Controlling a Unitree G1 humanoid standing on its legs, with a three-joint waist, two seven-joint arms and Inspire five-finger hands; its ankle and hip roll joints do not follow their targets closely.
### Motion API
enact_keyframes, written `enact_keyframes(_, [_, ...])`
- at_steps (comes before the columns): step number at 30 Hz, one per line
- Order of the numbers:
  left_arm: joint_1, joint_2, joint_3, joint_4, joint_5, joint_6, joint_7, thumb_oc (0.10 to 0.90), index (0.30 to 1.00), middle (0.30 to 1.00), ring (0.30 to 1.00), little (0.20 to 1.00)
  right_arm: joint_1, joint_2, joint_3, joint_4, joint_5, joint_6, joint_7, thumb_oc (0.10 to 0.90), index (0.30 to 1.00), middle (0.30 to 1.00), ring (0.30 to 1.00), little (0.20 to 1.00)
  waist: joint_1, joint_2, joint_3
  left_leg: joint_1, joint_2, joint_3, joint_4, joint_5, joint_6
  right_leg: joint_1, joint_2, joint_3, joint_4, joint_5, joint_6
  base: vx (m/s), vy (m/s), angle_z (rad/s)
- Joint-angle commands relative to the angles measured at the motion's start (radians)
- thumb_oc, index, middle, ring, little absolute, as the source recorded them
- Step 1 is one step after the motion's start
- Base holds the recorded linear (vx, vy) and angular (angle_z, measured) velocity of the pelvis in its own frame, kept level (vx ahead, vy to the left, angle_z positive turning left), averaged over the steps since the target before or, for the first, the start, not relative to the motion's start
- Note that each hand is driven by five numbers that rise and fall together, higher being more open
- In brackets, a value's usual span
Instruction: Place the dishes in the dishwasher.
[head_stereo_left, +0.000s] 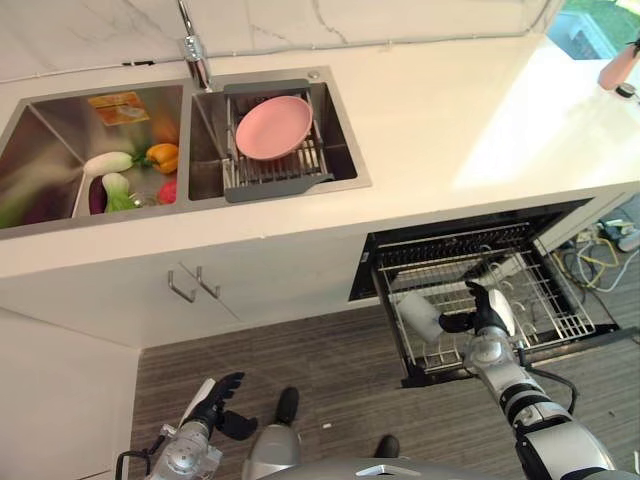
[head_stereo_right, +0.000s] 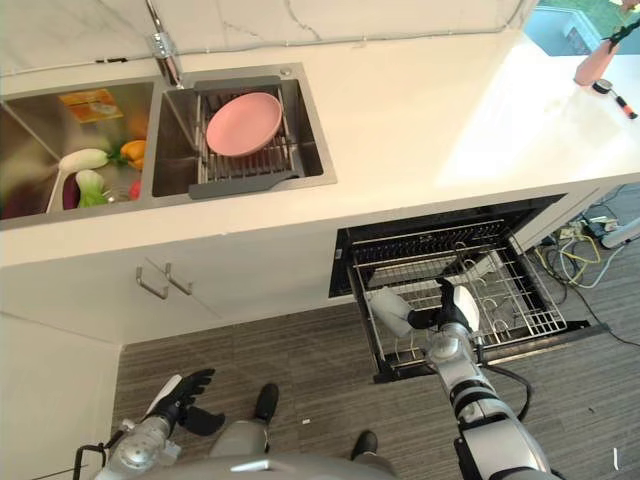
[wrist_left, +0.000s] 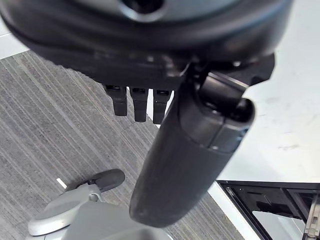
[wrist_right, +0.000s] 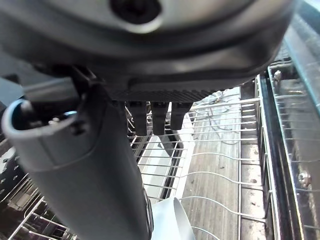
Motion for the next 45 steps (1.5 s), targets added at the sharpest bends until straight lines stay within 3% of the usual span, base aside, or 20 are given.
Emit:
enact_keyframes(1, [-0.036,0.003,-0.029,-0.009,0.02,-0.04,0.009,0.8,0.9,0.9,0.9,0.9,-0.043,-0.067,-0.032,-0.136,0.032,-0.063,-0.046,0.8,0.9,0.9,0.9,0.9,0.026,0.013,-0.047,0.062,0.05,0.056,0.005,-0.084,-0.029,-0.023,-0.057,-0.016,0.013,0.013,0.04,0.02,-0.008,-0.07])
enact_keyframes(5, [-0.04,-0.017,-0.002,0.019,0.025,-0.029,0.01,0.8,0.9,0.9,0.9,0.9,0.037,-0.06,-0.098,-0.385,0.065,-0.112,-0.065,0.8,0.9,0.9,0.9,0.9,0.009,0.014,-0.052,0.079,0.054,0.066,0.005,-0.092,-0.027,-0.017,-0.054,-0.007,0.013,0.008,0.037,0.01,-0.004,-0.02])
enact_keyframes(6, [-0.038,-0.035,0.023,0.047,0.02,-0.02,0.015,0.8,0.9,0.9,0.9,0.9,0.092,-0.072,-0.142,-0.536,0.066,-0.141,-0.064,0.8,0.9,0.9,0.9,0.9,-0.002,0.014,-0.058,0.089,0.057,0.072,0.005,-0.095,-0.027,-0.013,-0.052,-0.002,0.013,0.005,0.036,0.02,-0.009,-0.05])
enact_keyframes(10, [-0.033,-0.054,0.043,0.068,0.011,-0.015,0.016,0.8,0.9,0.9,0.9,0.9,0.141,-0.077,-0.18,-0.651,0.062,-0.158,-0.065,0.8,0.9,0.9,0.9,0.9,-0.009,0.016,-0.064,0.098,0.059,0.08,0.005,-0.098,-0.026,-0.008,-0.05,0.004,0.013,0.002,0.035,0.01,-0.009,-0.06])
enact_keyframes(16, [-0.056,-0.152,0.138,0.255,-0.077,0.025,0.036,0.8,0.9,0.9,0.9,0.9,0.249,-0.068,-0.261,-1.02,0.063,-0.234,-0.025,0.8,0.9,0.9,0.9,0.9,-0.05,0.023,-0.086,0.121,0.068,0.103,0.005,-0.102,-0.029,-0.003,-0.042,0.026,0.013,-0.005,0.029,0.01,-0.021,-0.16])
enact_keyframes(22, [-0.076,-0.188,0.159,0.325,-0.105,0.03,0.036,0.8,0.9,0.9,0.9,0.9,0.272,-0.065,-0.252,-1.166,0.045,-0.273,0.003,0.8,0.9,0.9,0.9,0.9,-0.071,0.033,-0.094,0.13,0.077,0.114,0.005,-0.101,-0.036,-0.002,-0.031,0.039,0.013,-0.011,0.024,0.0,-0.03,-0.07])
enact_keyframes(25, [-0.082,-0.204,0.205,0.464,-0.086,0.052,0.063,0.8,0.9,0.9,0.9,0.9,0.288,-0.037,-0.215,-1.212,0.144,-0.338,0.075,0.8,0.9,0.9,0.9,0.9,-0.078,0.044,-0.102,0.137,0.088,0.12,0.005,-0.099,-0.045,0.001,-0.02,0.046,0.013,-0.019,0.018,0.01,-0.049,-0.05])
enact_keyframes(29, [-0.092,-0.211,0.249,0.547,-0.101,0.063,0.063,0.8,0.9,0.9,0.9,0.9,0.274,-0.022,-0.153,-1.164,0.286,-0.357,0.126,0.8,0.9,0.9,0.9,0.9,-0.089,0.048,-0.094,0.119,0.102,0.118,0.023,-0.082,-0.059,-0.006,-0.009,0.058,0.013,-0.03,0.012,-0.03,-0.031,-0.05])
enact_keyframes(30, [-0.101,-0.208,0.255,0.555,-0.1,0.061,0.07,0.8,0.9,0.9,0.9,0.9,0.264,-0.03,-0.142,-1.15,0.318,-0.361,0.131,0.8,0.9,0.9,0.9,0.9,-0.093,0.041,-0.076,0.07,0.106,0.143,0.113,-0.099,-0.067,-0.003,-0.018,0.054,0.013,-0.034,0.008,-0.13,0.054,0.12])
enact_keyframes(31, [-0.115,-0.212,0.262,0.548,-0.107,0.056,0.08,0.8,0.9,0.9,0.9,0.9,0.255,-0.046,-0.131,-1.139,0.361,-0.365,0.144,0.8,0.9,0.9,0.9,0.9,-0.108,0.029,-0.058,-0.004,0.115,0.219,0.24,-0.106,-0.069,-0.002,-0.036,0.033,0.013,-0.036,0.005,-0.14,0.124,0.23])
enact_keyframes(32, [-0.113,-0.213,0.274,0.543,-0.115,0.055,0.088,0.8,0.9,0.9,0.9,0.9,0.252,-0.059,-0.126,-1.136,0.375,-0.36,0.159,0.8,0.9,0.9,0.9,0.9,-0.113,0.03,-0.053,-0.022,0.148,0.271,0.278,-0.098,-0.071,0.005,-0.042,0.024,0.013,-0.042,0.006,-0.09,0.128,0.59])
enact_keyframes(34, [-0.108,-0.215,0.281,0.541,-0.113,0.056,0.091,0.8,0.9,0.9,0.9,0.9,0.253,-0.066,-0.125,-1.136,0.386,-0.357,0.173,0.8,0.9,0.9,0.9,0.9,-0.114,0.034,-0.057,-0.018,0.172,0.293,0.261,-0.095,-0.072,0.007,-0.047,0.022,0.013,-0.043,0.01,0.03,0.163,0.73])
enact_keyframes(37, [-0.11,-0.216,0.258,0.542,-0.089,0.057,0.096,0.8,0.9,0.9,0.9,0.9,0.255,-0.067,-0.147,-1.113,0.419,-0.345,0.183,0.8,0.9,0.9,0.9,0.9,-0.104,0.033,-0.054,-0.033,0.21,0.249,0.217,-0.059,-0.089,0.02,-0.085,0.015,0.013,-0.027,0.033,0.11,0.448,0.26])
enact_keyframes(38, [-0.122,-0.227,0.237,0.542,-0.068,0.061,0.092,0.8,0.9,0.9,0.9,0.9,0.289,-0.05,-0.179,-1.121,0.433,-0.34,0.193,0.8,0.9,0.9,0.9,0.9,-0.115,0.044,-0.07,-0.008,0.202,0.254,0.169,-0.081,-0.081,0.03,-0.12,0.002,0.013,-0.007,0.057,0.08,0.311,0.25])
enact_keyframes(41, [-0.129,-0.232,0.225,0.536,-0.048,0.065,0.088,0.8,0.9,0.9,0.9,0.9,0.314,-0.044,-0.206,-1.119,0.425,-0.333,0.193,0.8,0.9,0.9,0.9,0.9,-0.12,0.041,-0.087,-0.019,0.179,0.246,0.162,-0.086,-0.075,0.027,-0.16,-0.017,0.015,0.019,0.069,0.11,0.402,0.41])
enact_keyframes(42, [-0.15,-0.23,0.194,0.517,-0.028,0.065,0.076,0.8,0.9,0.9,0.9,0.9,0.336,-0.021,-0.243,-1.109,0.407,-0.321,0.183,0.8,0.9,0.9,0.9,0.9,-0.124,0.026,-0.101,-0.025,0.112,0.239,0.172,-0.125,-0.041,0.017,-0.238,-0.021,0.055,0.09,0.081,0.14,0.47,0.7])
enact_keyframes(44, [-0.17,-0.22,0.162,0.481,-0.017,0.063,0.065,0.8,0.9,0.9,0.9,0.9,0.323,0.003,-0.263,-1.085,0.404,-0.316,0.17,0.8,0.9,0.9,0.9,0.9,-0.122,0.017,-0.088,-0.021,0.07,0.245,0.185,-0.153,-0.009,-0.012,-0.283,-0.016,0.127,0.151,0.072,0.13,0.511,0.5])
enact_keyframes(45, [-0.169,-0.214,0.15,0.454,-0.014,0.058,0.059,0.8,0.9,0.9,0.9,0.9,0.303,0.008,-0.262,-1.067,0.384,-0.314,0.156,0.8,0.9,0.9,0.9,0.9,-0.112,0.02,-0.083,-0.01,0.057,0.266,0.182,-0.162,0.008,-0.038,-0.3,-0.045,0.17,0.171,0.067,0.06,0.418,0.24])
